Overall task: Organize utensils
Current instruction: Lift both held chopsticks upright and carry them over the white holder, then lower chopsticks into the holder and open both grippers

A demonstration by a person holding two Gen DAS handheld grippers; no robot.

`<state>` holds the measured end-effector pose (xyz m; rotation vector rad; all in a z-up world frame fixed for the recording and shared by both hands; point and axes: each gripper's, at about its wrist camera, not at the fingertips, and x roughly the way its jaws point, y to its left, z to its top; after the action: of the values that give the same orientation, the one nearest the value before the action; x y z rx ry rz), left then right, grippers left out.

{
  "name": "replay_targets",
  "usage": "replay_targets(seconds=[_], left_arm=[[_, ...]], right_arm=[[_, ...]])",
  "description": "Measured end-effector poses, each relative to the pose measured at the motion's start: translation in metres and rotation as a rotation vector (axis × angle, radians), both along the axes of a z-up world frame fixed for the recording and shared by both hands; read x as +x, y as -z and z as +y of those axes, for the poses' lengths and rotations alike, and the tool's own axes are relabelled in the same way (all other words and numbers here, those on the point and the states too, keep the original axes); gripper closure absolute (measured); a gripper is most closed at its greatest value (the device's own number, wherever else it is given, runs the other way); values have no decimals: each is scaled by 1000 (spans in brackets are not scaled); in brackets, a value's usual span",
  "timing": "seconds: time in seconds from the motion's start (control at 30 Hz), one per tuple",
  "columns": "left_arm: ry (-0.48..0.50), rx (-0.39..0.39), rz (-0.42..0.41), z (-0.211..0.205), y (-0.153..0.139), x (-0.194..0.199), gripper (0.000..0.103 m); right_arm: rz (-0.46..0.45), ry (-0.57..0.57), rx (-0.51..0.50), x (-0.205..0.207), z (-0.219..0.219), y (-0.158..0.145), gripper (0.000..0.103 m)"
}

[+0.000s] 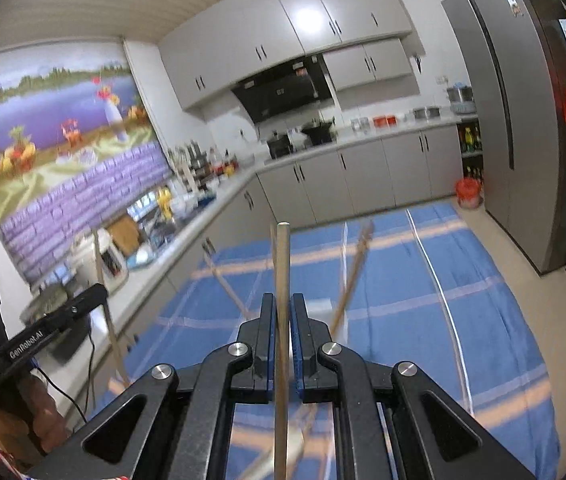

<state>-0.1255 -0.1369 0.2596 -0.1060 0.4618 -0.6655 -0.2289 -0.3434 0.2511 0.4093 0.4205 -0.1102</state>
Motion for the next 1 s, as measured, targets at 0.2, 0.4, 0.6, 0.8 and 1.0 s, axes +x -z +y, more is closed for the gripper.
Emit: replay_targets(seconds=[0.2,0.4,0.6,0.8,1.0], left_arm=[[-21,0,-65,-60,-4,66,97],[-61,37,-132,-109,12,114,97],[-56,92,-111,-142,47,141,97],[-45,134,-68,-151,78,147,97],[-62,117,-34,-139,82,139,97]], right_arm=[[-72,66,-48,77,-13,-8,96],[-84,151,-116,130,-28,5,96],[-34,188,-142,159,-36,36,96],[14,175,-133,158,-39,57,95],[66,147,-106,149,-37,76,95]])
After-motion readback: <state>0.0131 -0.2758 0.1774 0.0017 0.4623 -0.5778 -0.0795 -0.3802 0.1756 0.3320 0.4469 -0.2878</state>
